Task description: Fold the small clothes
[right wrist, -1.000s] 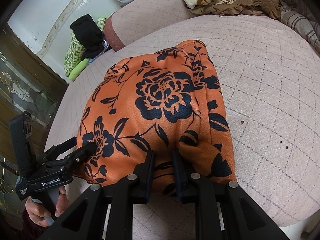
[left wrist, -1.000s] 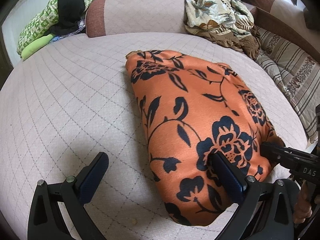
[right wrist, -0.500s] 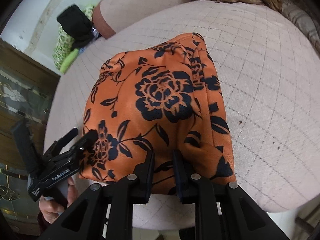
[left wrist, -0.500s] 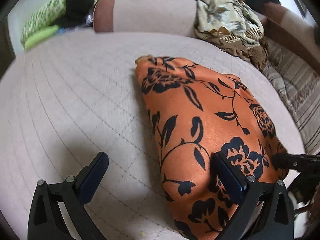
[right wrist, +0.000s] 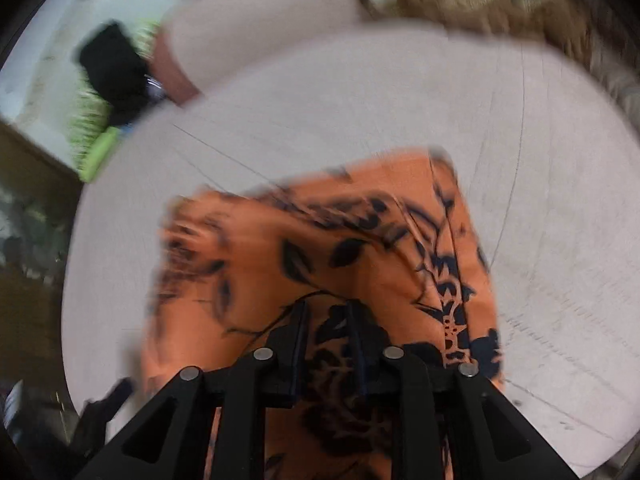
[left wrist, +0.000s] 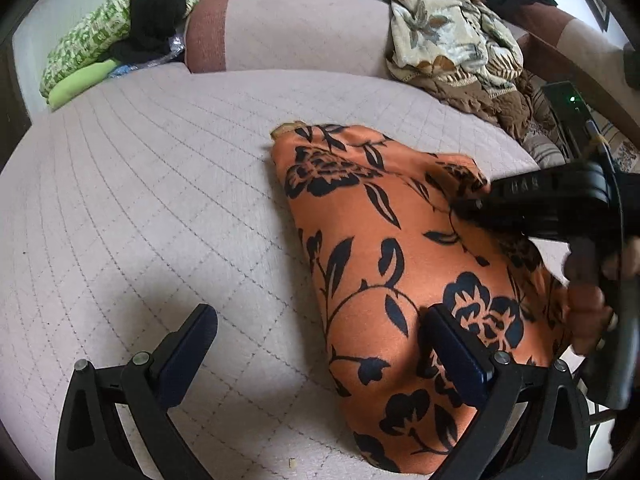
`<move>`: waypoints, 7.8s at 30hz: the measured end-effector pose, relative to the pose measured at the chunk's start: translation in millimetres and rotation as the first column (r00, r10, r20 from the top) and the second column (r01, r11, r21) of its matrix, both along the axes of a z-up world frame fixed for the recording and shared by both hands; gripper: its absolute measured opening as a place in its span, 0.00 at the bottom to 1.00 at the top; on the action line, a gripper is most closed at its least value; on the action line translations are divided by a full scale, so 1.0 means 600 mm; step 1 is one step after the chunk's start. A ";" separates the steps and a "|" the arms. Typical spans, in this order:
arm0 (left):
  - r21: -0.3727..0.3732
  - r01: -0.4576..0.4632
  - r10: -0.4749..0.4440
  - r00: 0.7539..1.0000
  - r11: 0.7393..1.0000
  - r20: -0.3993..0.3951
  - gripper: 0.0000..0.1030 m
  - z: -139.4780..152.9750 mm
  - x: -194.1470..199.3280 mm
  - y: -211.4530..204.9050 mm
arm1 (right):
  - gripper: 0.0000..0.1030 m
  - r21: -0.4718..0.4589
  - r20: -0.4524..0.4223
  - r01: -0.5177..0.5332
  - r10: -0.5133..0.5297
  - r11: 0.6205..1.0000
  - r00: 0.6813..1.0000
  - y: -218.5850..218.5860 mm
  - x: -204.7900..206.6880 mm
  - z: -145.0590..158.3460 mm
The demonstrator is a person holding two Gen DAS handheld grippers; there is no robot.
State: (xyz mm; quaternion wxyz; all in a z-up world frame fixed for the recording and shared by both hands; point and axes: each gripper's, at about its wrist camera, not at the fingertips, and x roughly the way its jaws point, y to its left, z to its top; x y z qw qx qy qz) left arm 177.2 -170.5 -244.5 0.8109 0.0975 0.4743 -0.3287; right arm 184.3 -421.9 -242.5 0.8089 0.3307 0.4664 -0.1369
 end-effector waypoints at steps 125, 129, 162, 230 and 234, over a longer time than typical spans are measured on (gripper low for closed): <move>0.033 -0.069 0.065 0.991 0.997 0.113 1.00 -0.006 0.001 -0.003 | 0.64 0.281 0.179 0.027 -0.080 0.959 0.981 -0.103 -0.201 -0.051; 0.033 -0.071 0.067 0.991 0.997 0.112 1.00 -0.006 0.001 -0.004 | 0.66 0.324 0.222 0.016 -0.092 0.946 0.971 -0.105 -0.194 -0.064; 0.039 -0.053 0.049 0.993 0.998 0.107 1.00 -0.013 -0.008 -0.022 | 0.72 0.350 0.343 -0.118 -0.009 0.929 0.939 -0.056 -0.161 -0.075; -0.029 0.059 -0.060 0.998 0.998 -0.036 1.00 -0.020 -0.003 -0.068 | 0.59 0.244 0.431 -0.211 0.089 0.947 0.898 -0.027 -0.198 -0.088; -0.082 0.077 -0.082 0.995 0.994 -0.059 0.85 -0.019 -0.003 -0.068 | 0.57 0.250 0.441 -0.205 0.077 0.946 0.894 -0.031 -0.208 -0.091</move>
